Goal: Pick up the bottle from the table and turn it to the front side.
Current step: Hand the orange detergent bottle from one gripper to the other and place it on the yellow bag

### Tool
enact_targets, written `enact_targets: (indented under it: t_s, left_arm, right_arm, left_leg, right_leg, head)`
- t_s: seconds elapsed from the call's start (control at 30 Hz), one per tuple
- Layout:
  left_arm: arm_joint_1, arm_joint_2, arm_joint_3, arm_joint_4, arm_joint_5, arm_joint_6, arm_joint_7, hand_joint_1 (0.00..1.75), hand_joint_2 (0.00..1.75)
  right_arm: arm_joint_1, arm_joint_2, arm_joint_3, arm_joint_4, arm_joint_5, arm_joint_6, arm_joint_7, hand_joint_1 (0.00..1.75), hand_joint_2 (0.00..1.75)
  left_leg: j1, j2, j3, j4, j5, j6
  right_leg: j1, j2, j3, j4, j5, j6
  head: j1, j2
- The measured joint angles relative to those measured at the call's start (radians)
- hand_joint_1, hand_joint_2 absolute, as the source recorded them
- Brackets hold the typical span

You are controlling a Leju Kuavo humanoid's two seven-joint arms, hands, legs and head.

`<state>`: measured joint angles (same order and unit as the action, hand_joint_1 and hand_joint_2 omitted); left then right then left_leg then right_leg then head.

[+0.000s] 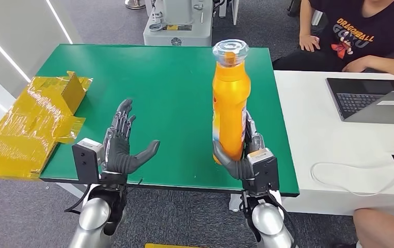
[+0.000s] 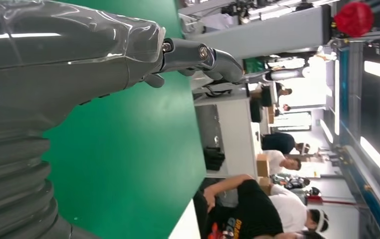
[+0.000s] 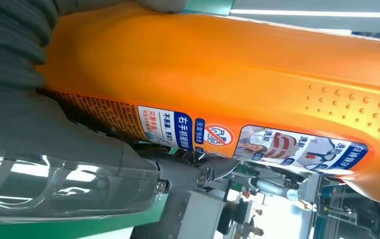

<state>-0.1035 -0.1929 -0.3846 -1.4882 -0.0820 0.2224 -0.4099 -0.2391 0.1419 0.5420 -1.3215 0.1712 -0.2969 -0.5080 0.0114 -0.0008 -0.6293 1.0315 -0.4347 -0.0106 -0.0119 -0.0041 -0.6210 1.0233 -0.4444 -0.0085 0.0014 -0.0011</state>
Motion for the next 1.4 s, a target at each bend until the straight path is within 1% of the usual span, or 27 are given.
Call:
enact_targets:
  t_s: [0.2,0.57,0.63,0.77,0.87,0.93,1.07,1.17,1.27,1.4]
  left_arm:
    - [-0.058,0.003,-0.021,0.010,-0.008,-0.037,0.022,0.00,1.75]
    - [-0.119,0.014,-0.031,0.029,-0.033,-0.071,0.047,0.00,1.75]
    - [-0.130,0.018,-0.032,0.036,-0.037,-0.088,0.059,0.00,1.75]
    - [-0.179,0.039,-0.033,0.071,-0.048,-0.173,0.089,0.00,1.75]
    - [-0.207,0.053,-0.033,0.095,-0.051,-0.206,0.094,0.00,1.75]
    - [-0.228,0.062,-0.036,0.113,-0.050,-0.246,0.102,0.00,1.75]
    - [-0.317,0.078,-0.055,0.186,-0.019,-0.381,0.127,0.00,1.75]
    - [-0.388,0.081,-0.073,0.245,0.019,-0.451,0.134,0.00,1.75]
    - [-0.430,0.081,-0.088,0.279,0.051,-0.484,0.136,0.00,1.75]
    - [-0.469,0.081,-0.111,0.299,0.078,-0.505,0.156,0.00,1.75]
  right_arm:
    - [0.021,0.000,-0.020,-0.034,0.028,0.025,-0.005,1.75,1.75]
    - [0.025,0.000,-0.033,-0.040,0.068,0.070,-0.005,1.75,1.75]
    - [0.024,-0.001,-0.034,-0.039,0.080,0.081,-0.005,1.75,1.75]
    - [0.015,-0.005,-0.035,-0.026,0.100,0.106,-0.010,1.75,1.75]
    - [0.011,-0.009,-0.037,-0.015,0.103,0.110,-0.014,1.75,1.75]
    - [0.009,-0.013,-0.038,-0.008,0.104,0.113,-0.016,1.75,1.75]
    - [0.002,-0.022,-0.038,0.003,0.101,0.121,-0.021,1.75,1.75]
    - [-0.006,-0.031,-0.038,0.011,0.091,0.126,-0.022,1.75,1.75]
    - [-0.008,-0.040,-0.038,0.017,0.087,0.125,-0.024,1.75,1.75]
    - [-0.008,-0.052,-0.038,0.024,0.086,0.125,-0.028,1.75,1.75]
  left_leg:
    - [0.000,0.000,0.000,0.000,0.000,0.000]
    - [0.000,0.001,0.000,0.000,0.000,0.000]
    - [0.000,0.001,0.000,0.000,0.000,0.000]
    - [0.000,0.001,0.000,0.000,0.000,0.000]
    - [0.000,0.001,0.000,0.000,0.000,0.000]
    - [0.000,0.001,0.000,0.000,0.000,0.000]
    - [0.000,0.000,0.000,0.000,0.000,0.000]
    - [0.000,0.001,0.000,0.000,0.000,-0.001]
    - [0.000,0.001,0.000,0.000,0.000,-0.001]
    - [0.000,0.001,0.000,0.000,0.000,-0.001]
  right_leg:
    - [0.000,0.000,0.000,0.000,0.000,0.000]
    - [0.000,0.001,0.000,0.000,0.000,0.000]
    - [0.000,0.001,0.000,0.000,0.000,0.000]
    - [0.000,0.001,0.000,0.000,0.000,0.000]
    - [0.000,0.001,0.000,0.000,0.000,0.000]
    - [0.000,0.000,0.000,0.000,0.000,0.000]
    - [0.000,0.000,0.000,0.000,0.000,0.000]
    - [0.000,0.001,0.000,0.000,0.001,-0.001]
    - [0.000,0.001,0.000,0.000,0.001,-0.001]
    - [0.000,0.001,0.000,0.000,0.001,-0.001]
  head:
    - [0.000,0.000]
    - [0.000,0.000]
    - [0.000,0.000]
    - [0.000,0.000]
    - [0.000,0.000]
    - [0.000,0.000]
    - [0.000,0.000]
    - [0.000,0.000]
    - [0.000,0.000]
    - [0.000,0.000]
